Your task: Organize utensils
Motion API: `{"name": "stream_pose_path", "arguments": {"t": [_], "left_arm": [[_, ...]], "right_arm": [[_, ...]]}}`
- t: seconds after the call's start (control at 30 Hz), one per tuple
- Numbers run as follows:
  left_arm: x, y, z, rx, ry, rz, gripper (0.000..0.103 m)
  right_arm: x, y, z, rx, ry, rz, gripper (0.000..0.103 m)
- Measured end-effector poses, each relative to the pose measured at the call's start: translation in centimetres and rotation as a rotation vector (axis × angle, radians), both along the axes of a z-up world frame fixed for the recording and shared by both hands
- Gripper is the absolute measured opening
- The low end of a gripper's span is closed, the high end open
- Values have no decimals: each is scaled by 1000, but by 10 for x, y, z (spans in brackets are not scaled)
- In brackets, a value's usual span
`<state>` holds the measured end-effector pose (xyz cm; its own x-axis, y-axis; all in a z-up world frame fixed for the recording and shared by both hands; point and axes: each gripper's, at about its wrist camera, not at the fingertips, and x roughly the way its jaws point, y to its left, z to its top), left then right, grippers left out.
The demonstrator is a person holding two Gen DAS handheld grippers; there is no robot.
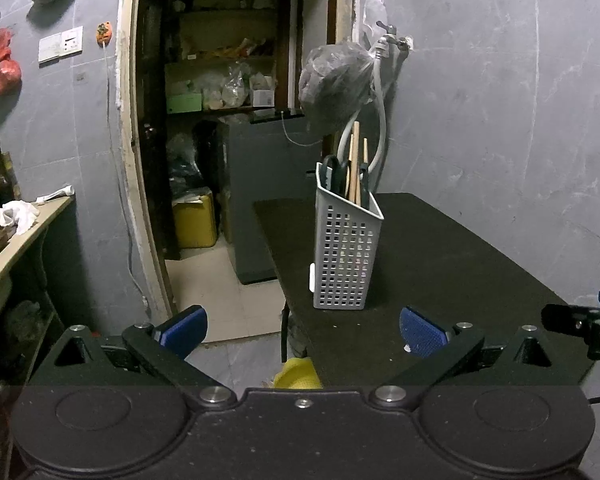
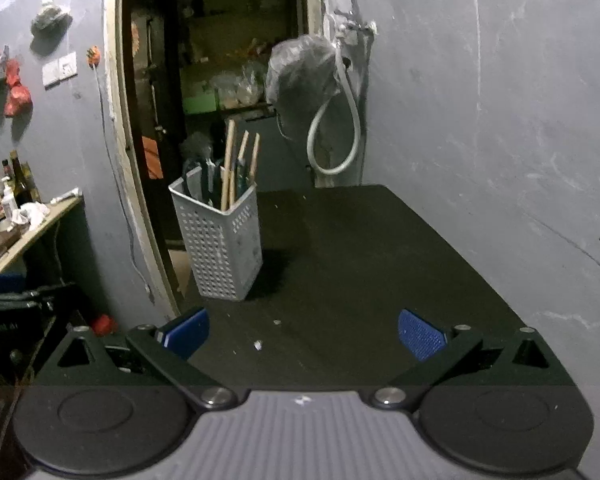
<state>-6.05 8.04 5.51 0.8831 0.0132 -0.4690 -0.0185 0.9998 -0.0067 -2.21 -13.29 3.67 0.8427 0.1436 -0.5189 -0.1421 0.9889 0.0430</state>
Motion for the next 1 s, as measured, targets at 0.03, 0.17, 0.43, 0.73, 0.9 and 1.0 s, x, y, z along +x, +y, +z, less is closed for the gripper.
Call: {"name": "stream_pose_path", "arguments": {"t": [0.03, 0.17, 0.43, 0.73, 0.9, 1.0], "left_arm": [[0, -3, 0, 1, 2, 0, 102], [-1, -15, 0, 5, 15, -2, 102], [-5, -33, -2, 8, 38, 15, 102], [-8, -40, -2, 9, 48, 34, 102], [-11, -39, -3, 15, 51, 46, 102], [-12, -39, -3, 19, 50, 48, 102]], "right_arm": [[0, -2, -1, -3, 8, -3, 103], [2, -16, -2, -5, 27, -12, 103], [6, -39, -5, -1, 70, -17, 103], [9, -49, -4, -16, 88, 7, 103], [10, -48, -5, -24, 92, 22, 103], [10, -47, -5, -24, 92, 28, 103]]}}
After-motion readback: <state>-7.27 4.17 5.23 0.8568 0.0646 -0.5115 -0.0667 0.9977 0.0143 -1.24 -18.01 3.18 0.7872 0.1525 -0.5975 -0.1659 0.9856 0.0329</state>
